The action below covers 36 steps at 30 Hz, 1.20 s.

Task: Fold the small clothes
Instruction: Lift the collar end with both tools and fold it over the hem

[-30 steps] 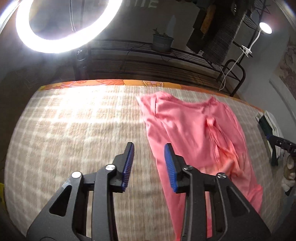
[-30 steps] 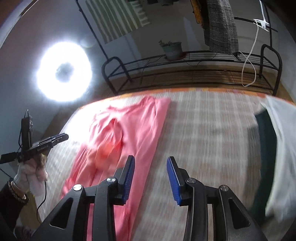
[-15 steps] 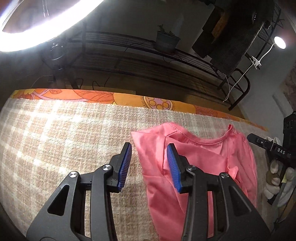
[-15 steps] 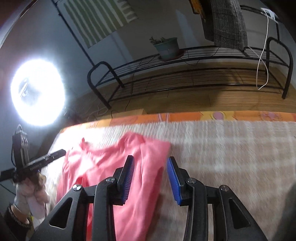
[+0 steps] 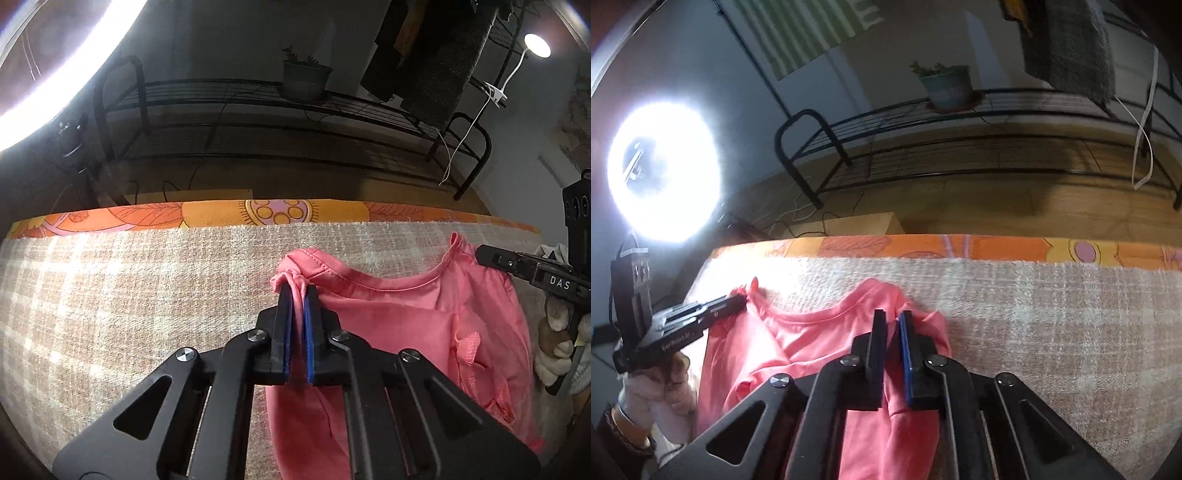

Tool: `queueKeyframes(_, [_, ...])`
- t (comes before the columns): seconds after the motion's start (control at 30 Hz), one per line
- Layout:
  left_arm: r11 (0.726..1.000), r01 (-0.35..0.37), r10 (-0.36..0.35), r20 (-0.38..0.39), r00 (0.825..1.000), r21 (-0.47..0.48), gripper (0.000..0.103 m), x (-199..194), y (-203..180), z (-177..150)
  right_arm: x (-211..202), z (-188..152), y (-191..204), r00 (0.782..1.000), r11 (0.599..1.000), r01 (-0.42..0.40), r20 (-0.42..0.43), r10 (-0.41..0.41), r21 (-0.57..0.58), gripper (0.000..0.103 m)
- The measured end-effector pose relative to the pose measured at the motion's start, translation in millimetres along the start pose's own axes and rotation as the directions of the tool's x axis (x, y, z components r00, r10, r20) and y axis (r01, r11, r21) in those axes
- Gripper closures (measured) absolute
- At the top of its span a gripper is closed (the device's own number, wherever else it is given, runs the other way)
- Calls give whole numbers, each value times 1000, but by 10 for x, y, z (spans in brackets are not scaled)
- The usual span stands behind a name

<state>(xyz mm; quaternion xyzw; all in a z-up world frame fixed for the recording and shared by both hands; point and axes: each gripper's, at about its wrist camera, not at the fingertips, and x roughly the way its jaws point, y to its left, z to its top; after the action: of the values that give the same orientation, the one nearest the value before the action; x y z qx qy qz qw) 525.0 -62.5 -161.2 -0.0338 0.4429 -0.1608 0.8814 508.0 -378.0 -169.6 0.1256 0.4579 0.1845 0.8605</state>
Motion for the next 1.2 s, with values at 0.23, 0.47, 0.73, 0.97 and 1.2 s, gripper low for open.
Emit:
queueKeyframes(0.23, [1000,21,-22,57,998,19,100,-350,-101,-11,-249,41,184,999,999,-7,50,9,-37,101])
queueKeyframes(0.47, [997,21,-27,100,995,68,101,-783,-268,-97,-609,-2,360,997,998,-13,76,17,-63,101])
queueKeyframes(0.73, [999,-16,11,87,996,52,101,-640,-236,-10,-570,14,360,995,994,81,72,-75,-73,100])
queueKeyframes(0.97, [998,-44,41,51,998,53,100,-261,-57,18,-88,82,134,987,981,159,33,-156,-115,61])
queueKeyframes(1.2, [998,-39,37,28,999,45,100,-63,-24,-51,136,140,-78,994,990,109,1,-109,-85,67])
